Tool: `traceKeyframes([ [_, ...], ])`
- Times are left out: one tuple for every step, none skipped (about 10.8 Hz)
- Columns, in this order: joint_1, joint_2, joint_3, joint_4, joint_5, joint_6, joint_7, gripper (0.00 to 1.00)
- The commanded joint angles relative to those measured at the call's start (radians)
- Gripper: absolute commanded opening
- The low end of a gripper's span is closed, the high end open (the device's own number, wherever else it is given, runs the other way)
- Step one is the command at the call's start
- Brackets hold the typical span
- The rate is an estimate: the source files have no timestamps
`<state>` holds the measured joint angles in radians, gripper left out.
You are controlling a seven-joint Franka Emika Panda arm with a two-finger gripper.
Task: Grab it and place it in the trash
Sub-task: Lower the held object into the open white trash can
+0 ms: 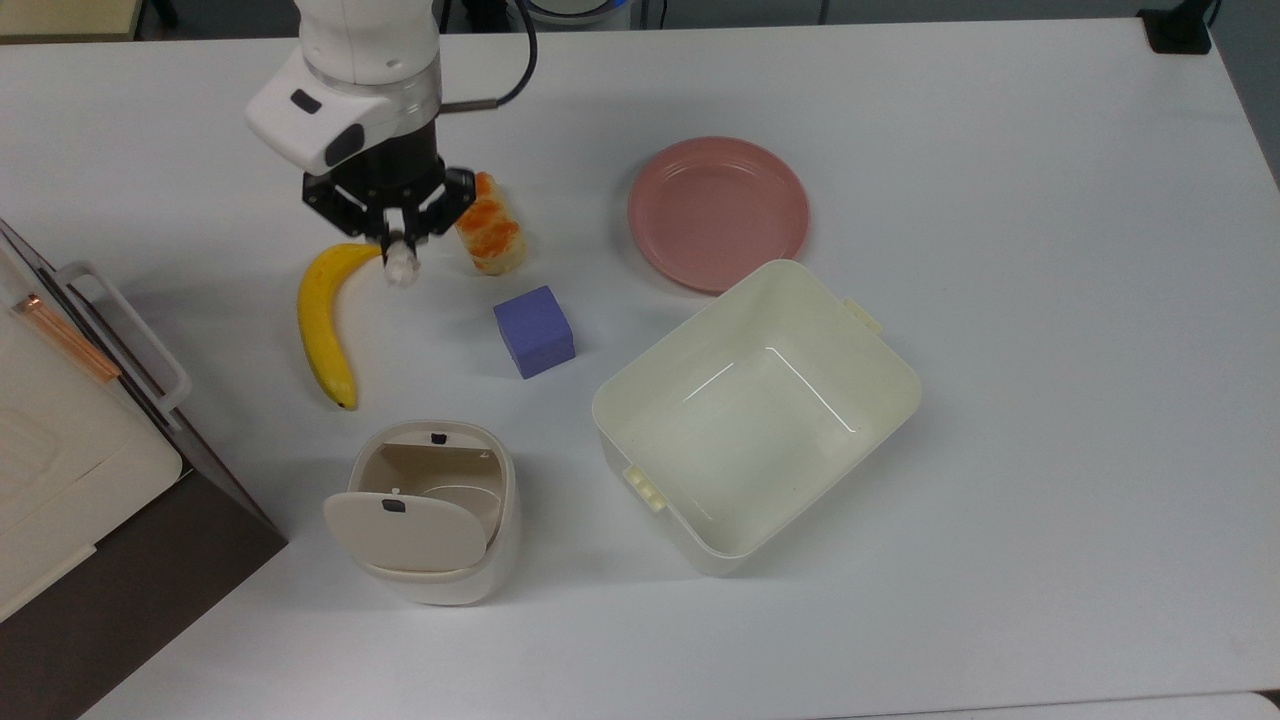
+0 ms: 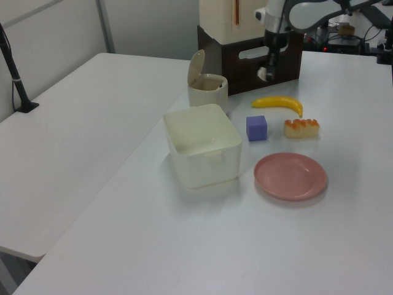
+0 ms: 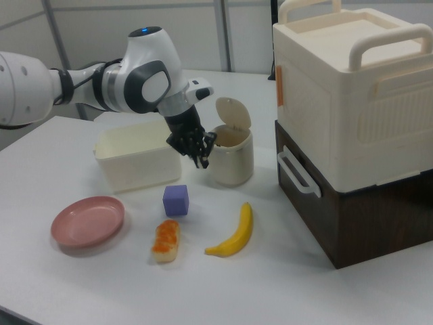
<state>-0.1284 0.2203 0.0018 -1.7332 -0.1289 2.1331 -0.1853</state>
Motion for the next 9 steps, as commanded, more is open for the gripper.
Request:
traceKeyframes([
  [-0.003,0.138,0.020,0.070,0.005,0.230,0.153,0.00],
  [-0.005,0.168,0.026,0.087,0.006,0.287,0.183,0.00],
  [-0.005,0.178,0.029,0.104,0.006,0.306,0.199,0.00],
  [-0.007,0.186,0.046,0.125,0.009,0.307,0.207,0.00],
  [-0.008,0.188,0.055,0.151,0.012,0.308,0.213,0.00],
  [-0.007,0.180,0.059,0.156,0.012,0.308,0.216,0.00],
  [-0.005,0.179,0.060,0.194,0.014,0.306,0.216,0.00],
  [-0.003,0.183,0.060,0.211,0.012,0.306,0.216,0.00],
  [-0.002,0.186,0.061,0.213,0.011,0.309,0.214,0.00],
])
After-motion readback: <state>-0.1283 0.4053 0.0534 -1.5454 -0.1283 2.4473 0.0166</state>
